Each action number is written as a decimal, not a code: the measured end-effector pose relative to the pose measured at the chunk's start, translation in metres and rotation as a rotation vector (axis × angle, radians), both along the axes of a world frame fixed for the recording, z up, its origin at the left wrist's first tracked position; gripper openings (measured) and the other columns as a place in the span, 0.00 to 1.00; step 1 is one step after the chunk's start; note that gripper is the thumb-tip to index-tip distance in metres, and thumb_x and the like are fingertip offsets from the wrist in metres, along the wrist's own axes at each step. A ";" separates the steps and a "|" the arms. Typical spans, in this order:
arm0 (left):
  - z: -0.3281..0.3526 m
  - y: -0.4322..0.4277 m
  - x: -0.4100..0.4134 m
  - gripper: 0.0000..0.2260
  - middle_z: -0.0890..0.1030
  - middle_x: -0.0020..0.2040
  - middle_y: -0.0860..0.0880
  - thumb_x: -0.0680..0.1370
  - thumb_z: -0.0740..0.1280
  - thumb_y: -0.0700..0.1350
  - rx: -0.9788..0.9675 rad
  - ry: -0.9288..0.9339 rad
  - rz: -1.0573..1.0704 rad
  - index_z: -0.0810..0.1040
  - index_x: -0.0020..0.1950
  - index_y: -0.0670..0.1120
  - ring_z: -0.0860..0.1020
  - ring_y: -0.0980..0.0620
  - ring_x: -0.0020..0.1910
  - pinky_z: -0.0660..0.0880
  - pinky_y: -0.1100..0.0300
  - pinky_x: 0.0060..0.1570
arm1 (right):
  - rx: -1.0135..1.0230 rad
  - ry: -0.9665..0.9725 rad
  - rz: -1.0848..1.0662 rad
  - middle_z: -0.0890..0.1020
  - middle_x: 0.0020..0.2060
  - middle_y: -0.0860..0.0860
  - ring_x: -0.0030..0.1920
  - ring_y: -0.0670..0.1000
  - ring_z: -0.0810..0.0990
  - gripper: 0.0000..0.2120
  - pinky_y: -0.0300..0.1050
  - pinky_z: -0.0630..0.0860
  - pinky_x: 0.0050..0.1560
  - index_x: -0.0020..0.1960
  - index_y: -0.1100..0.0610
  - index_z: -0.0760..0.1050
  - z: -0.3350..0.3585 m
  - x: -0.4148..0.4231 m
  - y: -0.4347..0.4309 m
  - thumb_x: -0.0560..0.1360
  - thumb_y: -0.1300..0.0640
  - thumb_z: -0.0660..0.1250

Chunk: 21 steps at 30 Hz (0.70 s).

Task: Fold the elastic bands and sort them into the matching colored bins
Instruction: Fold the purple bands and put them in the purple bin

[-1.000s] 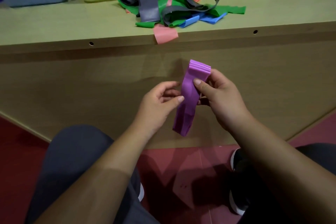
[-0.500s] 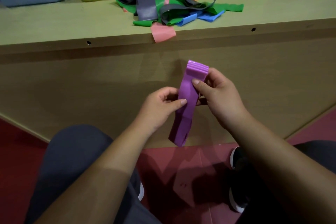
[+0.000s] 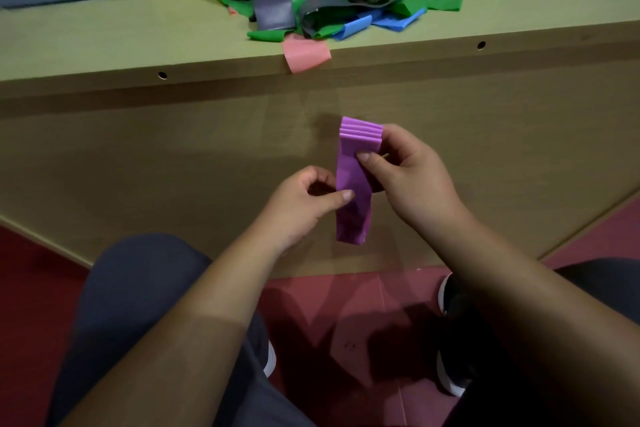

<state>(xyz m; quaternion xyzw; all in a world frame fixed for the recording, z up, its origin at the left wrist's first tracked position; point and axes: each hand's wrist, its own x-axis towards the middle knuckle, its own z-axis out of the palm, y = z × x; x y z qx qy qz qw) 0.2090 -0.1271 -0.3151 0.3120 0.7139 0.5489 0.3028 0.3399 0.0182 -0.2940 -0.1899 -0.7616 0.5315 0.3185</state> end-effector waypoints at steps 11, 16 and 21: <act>0.003 -0.001 -0.001 0.02 0.83 0.40 0.46 0.84 0.69 0.39 -0.005 -0.052 -0.077 0.76 0.54 0.42 0.79 0.52 0.40 0.75 0.56 0.45 | 0.053 0.012 -0.039 0.86 0.46 0.41 0.46 0.43 0.82 0.13 0.60 0.82 0.57 0.62 0.49 0.83 0.003 -0.002 -0.003 0.81 0.61 0.72; 0.001 -0.001 -0.001 0.03 0.85 0.46 0.39 0.85 0.67 0.42 -0.021 -0.038 -0.084 0.77 0.55 0.43 0.80 0.47 0.43 0.73 0.52 0.47 | 0.019 -0.003 -0.029 0.85 0.46 0.42 0.49 0.56 0.86 0.14 0.64 0.84 0.52 0.63 0.42 0.82 0.003 -0.002 -0.004 0.81 0.55 0.71; 0.002 -0.001 -0.002 0.06 0.85 0.44 0.44 0.86 0.66 0.43 -0.025 -0.045 -0.074 0.77 0.56 0.40 0.80 0.48 0.42 0.72 0.53 0.47 | -0.046 0.000 -0.058 0.84 0.46 0.48 0.45 0.54 0.87 0.13 0.57 0.87 0.40 0.63 0.46 0.82 0.007 0.000 -0.005 0.82 0.59 0.70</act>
